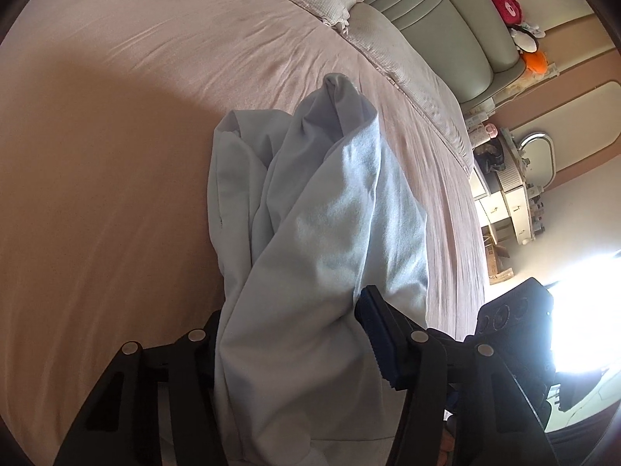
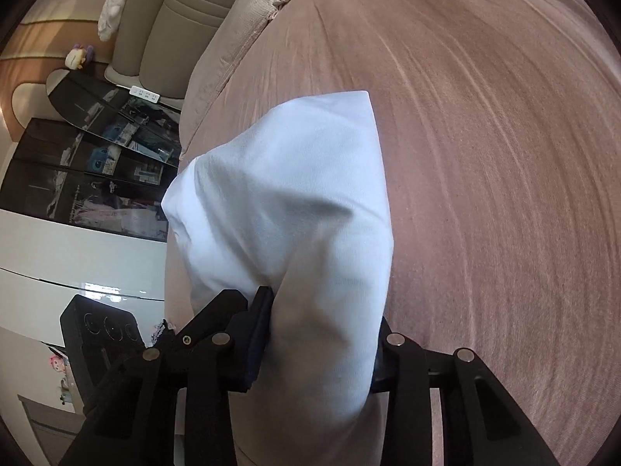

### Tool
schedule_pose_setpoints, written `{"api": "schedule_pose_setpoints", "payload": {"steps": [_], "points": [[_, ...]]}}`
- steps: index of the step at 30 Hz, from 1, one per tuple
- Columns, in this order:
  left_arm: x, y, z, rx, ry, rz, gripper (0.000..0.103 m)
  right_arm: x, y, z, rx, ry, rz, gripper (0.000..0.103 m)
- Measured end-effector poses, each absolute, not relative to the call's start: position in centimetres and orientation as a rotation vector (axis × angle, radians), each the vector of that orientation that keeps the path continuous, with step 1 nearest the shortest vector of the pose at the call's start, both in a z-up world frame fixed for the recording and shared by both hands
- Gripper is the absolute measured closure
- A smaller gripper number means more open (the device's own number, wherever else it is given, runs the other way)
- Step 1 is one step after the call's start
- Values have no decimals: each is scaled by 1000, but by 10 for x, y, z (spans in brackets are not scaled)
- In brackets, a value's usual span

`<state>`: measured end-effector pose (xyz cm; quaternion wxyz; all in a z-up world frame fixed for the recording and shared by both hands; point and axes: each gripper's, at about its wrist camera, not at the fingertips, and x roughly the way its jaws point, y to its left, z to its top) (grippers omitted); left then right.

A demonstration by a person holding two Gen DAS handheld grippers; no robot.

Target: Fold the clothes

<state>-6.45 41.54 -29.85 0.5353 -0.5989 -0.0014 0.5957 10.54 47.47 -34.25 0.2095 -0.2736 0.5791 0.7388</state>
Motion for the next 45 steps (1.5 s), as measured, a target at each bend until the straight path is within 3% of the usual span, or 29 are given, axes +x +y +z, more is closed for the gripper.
{"api": "schedule_pose_setpoints", "payload": {"steps": [5,19,34,45], "points": [[-72,409,-296,-1458,-118,1398,49,96,473,-327,-789,1524,2076,71],[-56,409,-253,-1383,-198,1366,49,110,474,-275,-740,1423,2168,73],[34,470,-199,-1286,-110,1290,49,213,499,-219,-584,1357,2164,73],[143,547,-199,-1254,19,1157,49,316,533,-212,-488,1314,2042,73]]}}
